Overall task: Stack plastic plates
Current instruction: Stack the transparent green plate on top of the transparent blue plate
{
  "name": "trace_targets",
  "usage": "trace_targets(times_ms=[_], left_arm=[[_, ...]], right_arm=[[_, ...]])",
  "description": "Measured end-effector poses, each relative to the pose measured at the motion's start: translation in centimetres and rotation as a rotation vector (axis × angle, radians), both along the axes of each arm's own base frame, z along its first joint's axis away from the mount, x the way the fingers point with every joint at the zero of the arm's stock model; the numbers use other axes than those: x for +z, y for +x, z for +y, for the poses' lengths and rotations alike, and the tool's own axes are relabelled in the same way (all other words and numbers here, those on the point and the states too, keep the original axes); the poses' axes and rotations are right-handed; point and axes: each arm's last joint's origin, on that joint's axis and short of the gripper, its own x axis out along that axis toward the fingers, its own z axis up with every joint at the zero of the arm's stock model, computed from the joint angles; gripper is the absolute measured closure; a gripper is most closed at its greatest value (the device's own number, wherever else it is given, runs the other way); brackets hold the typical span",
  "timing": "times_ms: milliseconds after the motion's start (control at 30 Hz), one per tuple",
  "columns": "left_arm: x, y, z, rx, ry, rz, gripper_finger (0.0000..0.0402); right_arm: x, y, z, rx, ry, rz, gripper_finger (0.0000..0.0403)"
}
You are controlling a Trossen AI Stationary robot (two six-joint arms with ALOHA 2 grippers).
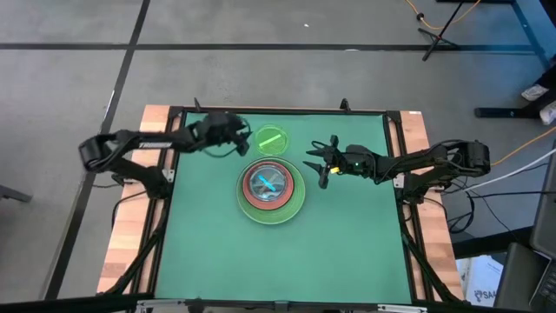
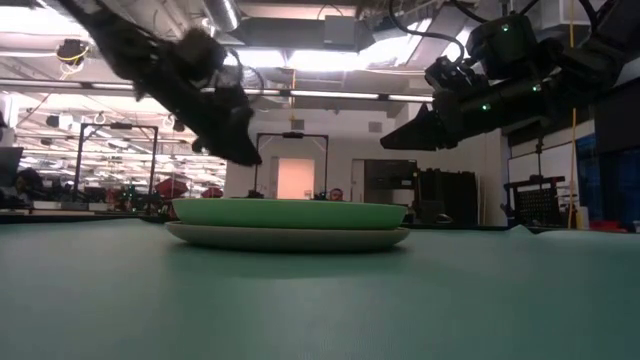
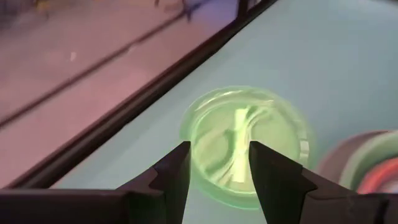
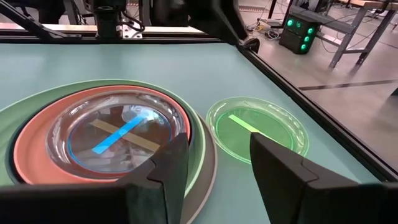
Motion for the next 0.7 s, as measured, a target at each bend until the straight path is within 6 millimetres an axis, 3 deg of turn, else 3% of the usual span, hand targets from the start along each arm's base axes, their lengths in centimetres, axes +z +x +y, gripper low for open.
trace_targets(times_ms=[333,533,700], left_arm=[[-2.4,2.7,7.4,0.06,-0.278,0.168,0.0246],[-4.6,4.3,9.5,0.044,-0.371,0.219,0.0246],[-5.8,4.8,9.7,0.002,-0.425,0.223,0.0246]], right_arm=[[-0.1,0.0,0.0,0.0,0.001,0.008,0.0237],[-0.2,0.0,0.0,0.0,0.003,0.019,0.0237],[-0.3,-0.1,0.0,-0.006,0.003,0.031,0.0237]])
